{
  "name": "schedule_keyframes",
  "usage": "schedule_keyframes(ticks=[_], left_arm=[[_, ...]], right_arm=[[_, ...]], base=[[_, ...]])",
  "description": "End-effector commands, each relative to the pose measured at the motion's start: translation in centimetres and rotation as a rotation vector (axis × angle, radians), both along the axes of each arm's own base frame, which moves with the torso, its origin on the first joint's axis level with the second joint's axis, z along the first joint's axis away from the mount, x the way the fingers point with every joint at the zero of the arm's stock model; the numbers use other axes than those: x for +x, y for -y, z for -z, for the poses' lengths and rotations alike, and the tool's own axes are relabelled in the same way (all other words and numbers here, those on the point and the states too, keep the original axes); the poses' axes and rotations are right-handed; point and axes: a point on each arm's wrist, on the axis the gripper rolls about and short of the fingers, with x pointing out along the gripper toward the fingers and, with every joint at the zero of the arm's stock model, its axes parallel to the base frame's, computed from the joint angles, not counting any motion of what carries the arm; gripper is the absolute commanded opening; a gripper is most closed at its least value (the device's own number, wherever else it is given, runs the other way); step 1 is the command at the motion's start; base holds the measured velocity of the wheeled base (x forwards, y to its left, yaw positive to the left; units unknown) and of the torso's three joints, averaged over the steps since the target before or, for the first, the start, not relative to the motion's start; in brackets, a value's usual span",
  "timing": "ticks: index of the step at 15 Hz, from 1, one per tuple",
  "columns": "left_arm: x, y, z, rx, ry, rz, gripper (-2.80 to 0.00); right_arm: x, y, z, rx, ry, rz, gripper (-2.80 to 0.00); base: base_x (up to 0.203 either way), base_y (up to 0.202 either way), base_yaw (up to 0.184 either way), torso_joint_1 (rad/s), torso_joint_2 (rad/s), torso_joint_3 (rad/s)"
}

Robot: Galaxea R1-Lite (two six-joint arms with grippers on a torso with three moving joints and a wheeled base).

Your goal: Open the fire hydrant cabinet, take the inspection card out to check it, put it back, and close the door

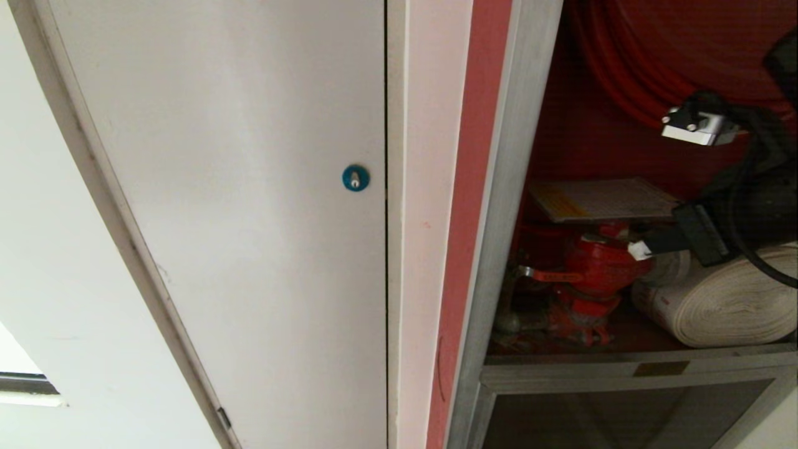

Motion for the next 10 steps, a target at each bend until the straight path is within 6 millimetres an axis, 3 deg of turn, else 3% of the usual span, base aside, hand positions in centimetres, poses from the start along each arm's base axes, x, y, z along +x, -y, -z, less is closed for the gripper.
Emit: schedule_keyframes(ticks=[1,5,10], left_arm=[[0.0,0.0,0.0,0.0,-0.002,0.0,-2.8],[0.0,0.0,0.0,0.0,-0.002,0.0,-2.8],[0.0,0.0,0.1,0.0,-0.002,0.0,-2.8]], right_arm=[[-4.3,1.0,-1.5,0.019,0.081,-0.002,-2.8],[-11.9,2.7,-2.2,0.061,0.202,0.014,-2.8],[-22.9,5.3,-2.5,0.165,0.437,0.142,-2.8]], base=[[0.0,0.0,0.0,0.0,0.0,0.0],[0.0,0.0,0.0,0.0,0.0,0.0],[0.0,0.0,0.0,0.0,0.0,0.0]])
